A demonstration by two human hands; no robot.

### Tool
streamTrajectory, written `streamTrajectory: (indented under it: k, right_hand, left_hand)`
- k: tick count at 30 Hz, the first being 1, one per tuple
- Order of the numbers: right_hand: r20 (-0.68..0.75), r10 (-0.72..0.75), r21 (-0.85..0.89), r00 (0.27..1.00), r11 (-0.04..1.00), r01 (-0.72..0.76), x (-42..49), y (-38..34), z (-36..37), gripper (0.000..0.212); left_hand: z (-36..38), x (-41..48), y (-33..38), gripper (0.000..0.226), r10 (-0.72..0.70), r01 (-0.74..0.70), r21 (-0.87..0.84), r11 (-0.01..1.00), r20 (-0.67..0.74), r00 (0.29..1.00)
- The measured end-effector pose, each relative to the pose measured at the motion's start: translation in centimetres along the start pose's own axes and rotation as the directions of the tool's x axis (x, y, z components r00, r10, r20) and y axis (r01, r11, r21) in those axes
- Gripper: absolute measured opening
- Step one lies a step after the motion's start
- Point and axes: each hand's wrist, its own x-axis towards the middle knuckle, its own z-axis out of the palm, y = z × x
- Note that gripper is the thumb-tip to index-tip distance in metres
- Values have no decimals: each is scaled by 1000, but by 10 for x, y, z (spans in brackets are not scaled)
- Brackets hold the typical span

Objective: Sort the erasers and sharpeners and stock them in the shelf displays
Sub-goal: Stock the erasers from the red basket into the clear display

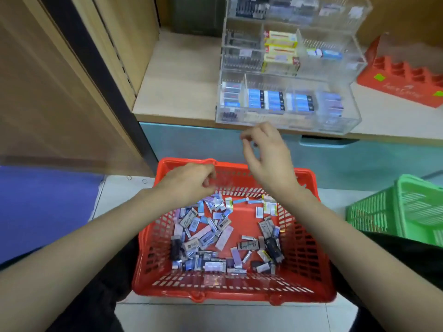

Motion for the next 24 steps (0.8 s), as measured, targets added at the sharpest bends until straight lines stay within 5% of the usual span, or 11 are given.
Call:
streamTrajectory:
  k: [3, 6, 8, 11, 15, 20, 24]
  right_hand:
    - [455, 129, -56, 881, 992, -116, -71, 46, 28, 22]
    - [695, 430, -220, 576, 890, -400, -130, 88, 61, 43]
    - [710, 559, -334, 427, 802, -495, -163, 108, 79, 52]
    - [619, 722, -450, 308, 648, -615, -207, 128, 99, 49]
    - [436, 897, -504, 69, 307, -807, -249, 136, 115, 88]
    - [400, 916, -348, 16, 168, -922, -253, 131, 145, 114]
    - [416, 894, -170, 168, 258, -951, -255, 135, 164, 109]
  left_hand:
    - [63, 14, -47, 27, -99, 110, -56, 992, 178, 979]
    - [121, 23, -85, 33, -194, 232, -117, 966, 267, 944]
    - [156, 28, -97, 43, -244, 293, -177, 940, 255, 936]
    - [206, 30, -102, 76, -284, 350, -186, 918, 306, 909]
    - [264, 19, -104, 111, -303, 248, 179, 952, 435, 848]
    - [294, 20, -100, 103, -257, 174, 328, 928, 229, 939]
    - [301, 37, -101, 89, -330, 347, -86, 934, 164, 930]
